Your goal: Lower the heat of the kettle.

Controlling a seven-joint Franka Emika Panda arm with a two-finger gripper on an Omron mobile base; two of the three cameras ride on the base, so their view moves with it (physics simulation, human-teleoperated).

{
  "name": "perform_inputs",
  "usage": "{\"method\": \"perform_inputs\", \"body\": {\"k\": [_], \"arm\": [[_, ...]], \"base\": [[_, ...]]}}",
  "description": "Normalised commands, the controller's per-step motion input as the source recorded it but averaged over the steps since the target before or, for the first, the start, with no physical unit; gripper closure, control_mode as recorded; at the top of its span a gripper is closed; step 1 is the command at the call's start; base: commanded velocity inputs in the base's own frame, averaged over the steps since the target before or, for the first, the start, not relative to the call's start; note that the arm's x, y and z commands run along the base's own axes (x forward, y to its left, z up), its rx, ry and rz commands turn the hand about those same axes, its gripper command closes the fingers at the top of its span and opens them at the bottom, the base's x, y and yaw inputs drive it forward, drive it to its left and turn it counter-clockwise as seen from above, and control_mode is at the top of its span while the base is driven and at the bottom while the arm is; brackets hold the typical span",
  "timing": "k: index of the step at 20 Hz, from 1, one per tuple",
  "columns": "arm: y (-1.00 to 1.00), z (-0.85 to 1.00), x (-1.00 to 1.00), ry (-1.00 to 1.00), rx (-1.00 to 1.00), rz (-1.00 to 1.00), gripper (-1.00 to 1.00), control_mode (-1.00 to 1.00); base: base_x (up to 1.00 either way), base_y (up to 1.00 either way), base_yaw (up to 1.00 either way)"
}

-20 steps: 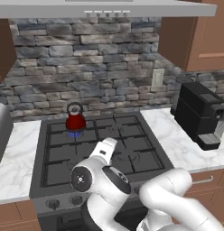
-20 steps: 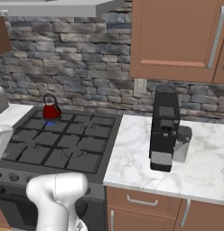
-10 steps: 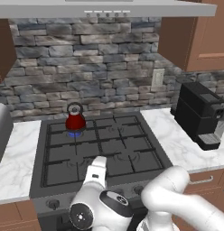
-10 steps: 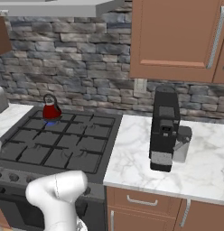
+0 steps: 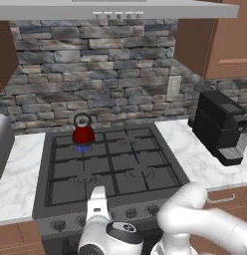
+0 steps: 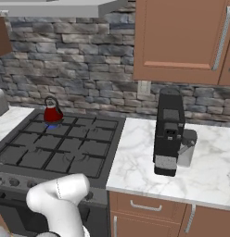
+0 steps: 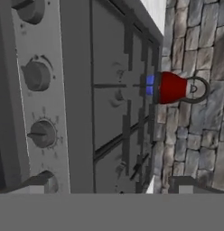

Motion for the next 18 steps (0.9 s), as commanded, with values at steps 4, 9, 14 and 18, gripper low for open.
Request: {"method": "perform_inputs", "body": {"k": [4, 9, 14, 18], "arm": [[0.87, -0.29, 0.0, 0.0, -0.15, 0.0, -1.0, -1.0], [0.37, -0.36, 0.0, 0.0, -0.11, 0.02, -1.0, -1.0], [0.14, -0.43, -0.15, 0.0, -0.15, 0.01, -1.0, -1.0], [0.02, -0.36, -0.16, 0.0, -0.21, 0.0, -1.0, -1.0]], "base": [[0.0, 0.0, 0.0], [0.0, 0.0, 0.0], [0.0, 0.0, 0.0], [0.0, 0.0, 0.0]]}}
